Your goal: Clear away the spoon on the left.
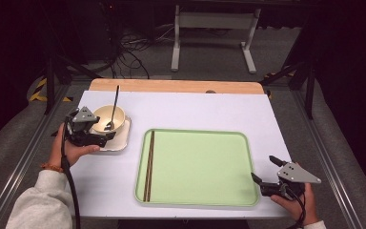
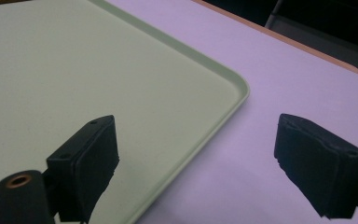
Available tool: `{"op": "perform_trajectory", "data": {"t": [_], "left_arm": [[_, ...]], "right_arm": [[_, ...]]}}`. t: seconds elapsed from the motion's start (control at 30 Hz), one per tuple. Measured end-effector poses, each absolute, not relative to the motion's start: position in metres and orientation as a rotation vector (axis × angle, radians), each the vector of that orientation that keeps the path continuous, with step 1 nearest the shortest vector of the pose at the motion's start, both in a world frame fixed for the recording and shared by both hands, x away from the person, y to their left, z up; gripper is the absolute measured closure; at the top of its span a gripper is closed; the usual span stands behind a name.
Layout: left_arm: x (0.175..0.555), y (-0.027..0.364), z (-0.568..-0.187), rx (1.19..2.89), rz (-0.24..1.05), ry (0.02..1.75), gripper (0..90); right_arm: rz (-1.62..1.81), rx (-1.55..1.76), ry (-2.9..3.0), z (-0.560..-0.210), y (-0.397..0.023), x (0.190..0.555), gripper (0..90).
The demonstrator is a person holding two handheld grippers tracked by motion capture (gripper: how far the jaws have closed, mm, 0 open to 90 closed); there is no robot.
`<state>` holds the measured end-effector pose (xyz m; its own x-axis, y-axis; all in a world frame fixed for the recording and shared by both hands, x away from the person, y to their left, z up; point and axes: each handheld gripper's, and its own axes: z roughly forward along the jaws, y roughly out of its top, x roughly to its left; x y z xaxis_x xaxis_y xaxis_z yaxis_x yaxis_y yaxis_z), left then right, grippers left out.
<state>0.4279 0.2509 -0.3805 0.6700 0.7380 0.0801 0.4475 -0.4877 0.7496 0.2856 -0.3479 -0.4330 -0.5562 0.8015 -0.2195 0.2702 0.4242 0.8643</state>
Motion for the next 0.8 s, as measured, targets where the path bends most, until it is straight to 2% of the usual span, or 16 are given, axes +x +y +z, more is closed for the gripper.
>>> {"op": "perform_trajectory", "data": {"t": [0.1, 0.27, 0.6, 0.8], "left_arm": [[0.442, 0.248, -0.380, 2.183, 0.517, 0.936, 20.8], [0.465, 0.244, -0.382, 2.219, 0.533, 0.991, 29.6], [0.505, 0.242, -0.392, 2.314, 0.559, 1.093, 39.1], [0.520, 0.236, -0.402, 2.354, 0.505, 1.112, 43.8]], "right_arm": [[1.075, 0.901, 2.054, -0.434, -0.348, 0.285, 14.1], [1.073, 0.916, 2.049, -0.435, -0.351, 0.283, 14.2], [1.066, 0.933, 2.043, -0.436, -0.355, 0.278, 14.3], [1.064, 0.951, 2.033, -0.437, -0.359, 0.275, 14.3]]}}
